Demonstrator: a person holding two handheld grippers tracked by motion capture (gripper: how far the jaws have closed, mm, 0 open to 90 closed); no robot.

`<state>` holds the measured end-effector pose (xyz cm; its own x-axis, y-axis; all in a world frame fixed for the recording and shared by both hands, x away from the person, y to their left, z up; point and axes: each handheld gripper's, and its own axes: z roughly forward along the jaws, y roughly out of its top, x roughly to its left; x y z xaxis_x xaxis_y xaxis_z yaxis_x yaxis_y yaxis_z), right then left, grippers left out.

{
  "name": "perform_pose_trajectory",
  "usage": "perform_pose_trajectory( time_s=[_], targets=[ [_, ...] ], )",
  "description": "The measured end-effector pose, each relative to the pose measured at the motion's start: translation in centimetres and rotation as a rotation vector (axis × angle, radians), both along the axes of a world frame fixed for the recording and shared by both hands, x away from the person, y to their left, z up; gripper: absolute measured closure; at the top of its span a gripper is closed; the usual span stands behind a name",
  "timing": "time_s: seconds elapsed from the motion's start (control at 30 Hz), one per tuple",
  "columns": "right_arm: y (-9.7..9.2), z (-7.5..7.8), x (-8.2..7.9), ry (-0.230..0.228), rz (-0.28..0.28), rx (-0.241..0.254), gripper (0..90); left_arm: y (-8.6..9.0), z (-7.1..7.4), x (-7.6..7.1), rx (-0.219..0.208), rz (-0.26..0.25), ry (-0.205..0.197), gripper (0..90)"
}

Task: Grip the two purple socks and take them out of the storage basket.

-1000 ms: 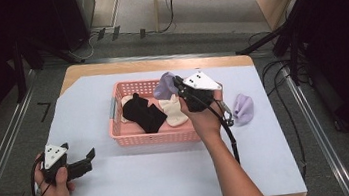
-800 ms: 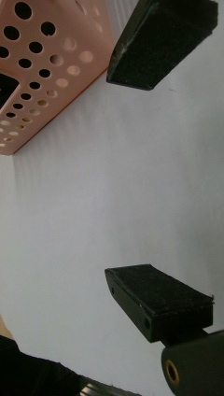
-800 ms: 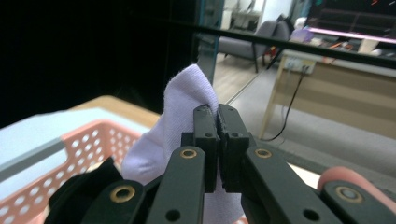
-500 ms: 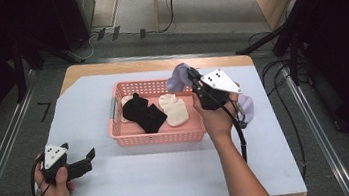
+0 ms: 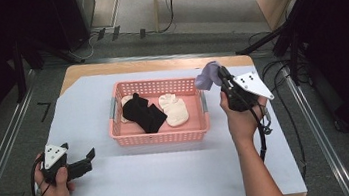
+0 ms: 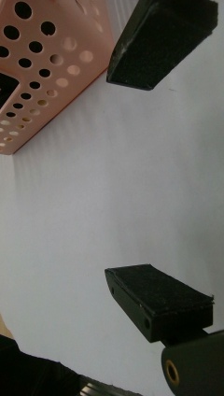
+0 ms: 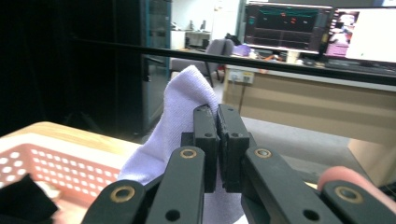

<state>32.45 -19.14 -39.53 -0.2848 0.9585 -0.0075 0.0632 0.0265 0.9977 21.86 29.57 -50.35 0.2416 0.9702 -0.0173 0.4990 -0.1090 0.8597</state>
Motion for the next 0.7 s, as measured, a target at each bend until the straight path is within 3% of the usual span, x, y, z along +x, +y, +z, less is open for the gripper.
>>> perform_pose_trajectory(
  time_s=[0.17,0.37,0.63,0.67,0.7],
  targets=[
    [-1.6,-0.8,-0.2,0.011,-0.033,-0.011,88.0,0.0,0.0,0.0,-0.001,0.000,0.002,7.8],
    [-3.6,-2.9,-0.6,0.051,-0.092,-0.020,88.0,0.0,0.0,0.0,-0.001,0.001,0.001,7.7],
    [-5.6,-5.8,-0.9,0.133,-0.147,-0.009,86.6,0.0,0.0,0.0,-0.001,0.003,0.001,7.7],
    [-5.9,-6.4,-1.0,0.176,-0.138,0.038,79.4,0.0,0.0,0.0,-0.002,0.003,0.001,7.8],
    [-5.9,-6.4,-1.0,0.176,-0.138,0.038,79.4,0.0,0.0,0.0,-0.002,0.003,0.000,7.8]
  ],
)
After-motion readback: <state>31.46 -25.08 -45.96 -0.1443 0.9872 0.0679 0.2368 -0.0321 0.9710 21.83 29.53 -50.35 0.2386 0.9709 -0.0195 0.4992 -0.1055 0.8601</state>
